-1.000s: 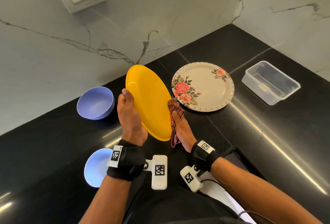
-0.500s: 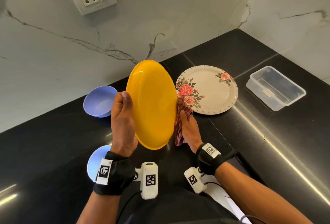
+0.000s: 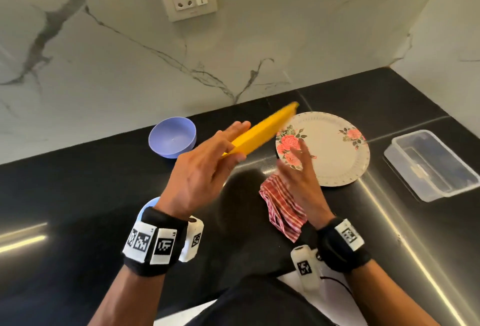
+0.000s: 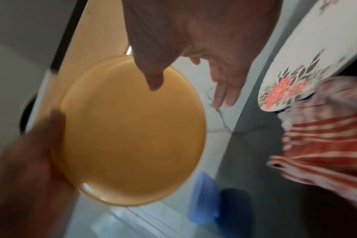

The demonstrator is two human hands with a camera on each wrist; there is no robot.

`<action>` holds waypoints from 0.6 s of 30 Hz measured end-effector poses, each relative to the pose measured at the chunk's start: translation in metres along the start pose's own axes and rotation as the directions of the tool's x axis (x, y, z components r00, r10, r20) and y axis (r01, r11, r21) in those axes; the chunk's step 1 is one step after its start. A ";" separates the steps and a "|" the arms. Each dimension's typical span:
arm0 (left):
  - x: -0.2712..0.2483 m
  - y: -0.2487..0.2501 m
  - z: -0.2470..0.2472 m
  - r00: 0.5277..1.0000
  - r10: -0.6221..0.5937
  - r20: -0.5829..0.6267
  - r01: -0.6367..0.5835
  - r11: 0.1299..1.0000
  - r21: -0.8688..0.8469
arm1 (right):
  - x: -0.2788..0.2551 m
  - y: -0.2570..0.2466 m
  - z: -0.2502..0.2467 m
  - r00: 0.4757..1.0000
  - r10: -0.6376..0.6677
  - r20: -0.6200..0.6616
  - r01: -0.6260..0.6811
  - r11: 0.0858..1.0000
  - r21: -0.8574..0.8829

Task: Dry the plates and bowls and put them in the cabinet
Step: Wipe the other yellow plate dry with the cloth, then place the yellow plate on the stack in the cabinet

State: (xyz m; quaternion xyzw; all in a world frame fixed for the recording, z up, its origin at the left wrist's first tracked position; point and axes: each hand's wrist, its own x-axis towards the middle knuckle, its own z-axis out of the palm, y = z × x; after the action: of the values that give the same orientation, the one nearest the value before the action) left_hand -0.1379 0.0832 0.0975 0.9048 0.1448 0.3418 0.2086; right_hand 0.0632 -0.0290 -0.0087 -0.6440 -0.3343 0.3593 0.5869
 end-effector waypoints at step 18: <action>-0.060 0.033 -0.029 0.994 0.103 -0.035 -0.084 0.929 0.360 | 0.002 -0.049 -0.050 0.879 -0.458 0.134 0.420 0.876 0.238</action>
State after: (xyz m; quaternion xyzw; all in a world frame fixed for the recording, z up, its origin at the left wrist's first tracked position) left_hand -0.1972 0.0385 0.0999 0.9241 0.1670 0.3433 0.0200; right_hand 0.1068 -0.0491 0.0425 -0.4514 -0.4874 0.3066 0.6817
